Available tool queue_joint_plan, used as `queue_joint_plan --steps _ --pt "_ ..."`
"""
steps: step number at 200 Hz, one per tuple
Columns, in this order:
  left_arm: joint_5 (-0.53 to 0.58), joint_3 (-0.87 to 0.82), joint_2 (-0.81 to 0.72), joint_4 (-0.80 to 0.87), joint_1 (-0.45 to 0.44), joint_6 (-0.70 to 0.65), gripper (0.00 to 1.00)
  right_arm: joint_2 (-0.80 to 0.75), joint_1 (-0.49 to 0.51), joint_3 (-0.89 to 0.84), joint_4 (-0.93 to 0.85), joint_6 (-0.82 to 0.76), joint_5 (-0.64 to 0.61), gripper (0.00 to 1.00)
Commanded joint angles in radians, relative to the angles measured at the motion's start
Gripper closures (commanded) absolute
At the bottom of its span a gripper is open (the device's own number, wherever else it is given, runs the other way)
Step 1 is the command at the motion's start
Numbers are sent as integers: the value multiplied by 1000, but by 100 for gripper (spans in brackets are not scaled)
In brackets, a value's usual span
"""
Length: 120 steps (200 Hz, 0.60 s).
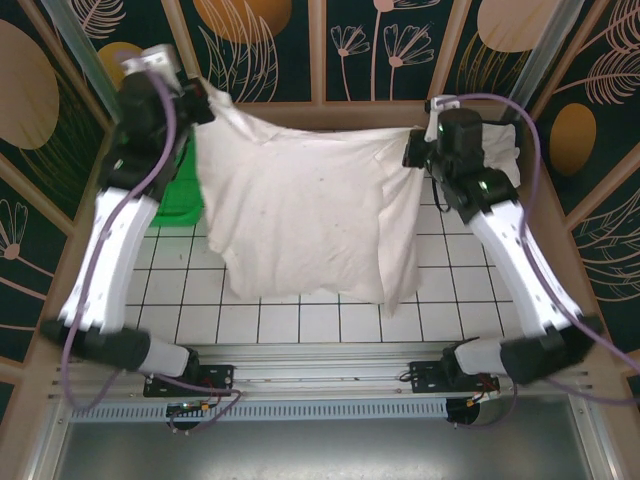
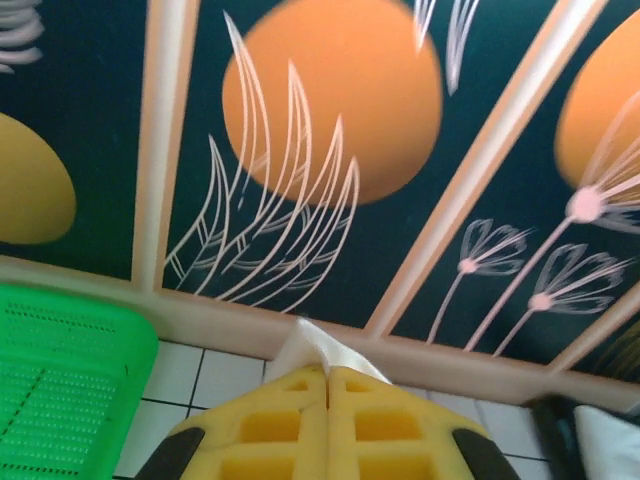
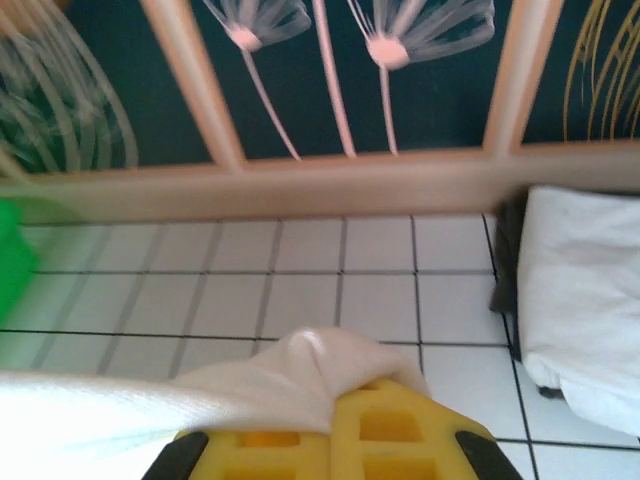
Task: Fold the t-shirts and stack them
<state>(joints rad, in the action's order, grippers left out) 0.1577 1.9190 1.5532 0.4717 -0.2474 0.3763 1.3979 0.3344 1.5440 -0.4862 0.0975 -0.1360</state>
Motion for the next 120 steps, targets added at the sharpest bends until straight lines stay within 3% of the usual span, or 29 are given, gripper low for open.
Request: queue_joint_plan --steps 1,18,31,40,61,74,99,120 --pt "58 425 165 93 8 -69 100 74 -26 174 63 -40 36 100" --pt "19 856 361 227 9 -81 100 124 -40 294 40 -44 61 100" --pt "-1 927 371 224 8 -87 100 123 -41 348 26 -48 82 100" --pt "3 813 292 173 7 -91 100 101 -41 354 32 -53 99 100" --pt "9 303 -26 -101 7 -99 100 3 -41 271 55 -59 116 100" --pt "-16 76 -188 -232 7 -98 100 -73 -41 173 85 -64 143 100" --pt "-94 -130 -361 -237 8 -70 100 -218 -41 -72 97 -64 222 100" --pt "-156 -429 -526 -266 7 -23 100 -316 -41 -308 103 -41 259 97"
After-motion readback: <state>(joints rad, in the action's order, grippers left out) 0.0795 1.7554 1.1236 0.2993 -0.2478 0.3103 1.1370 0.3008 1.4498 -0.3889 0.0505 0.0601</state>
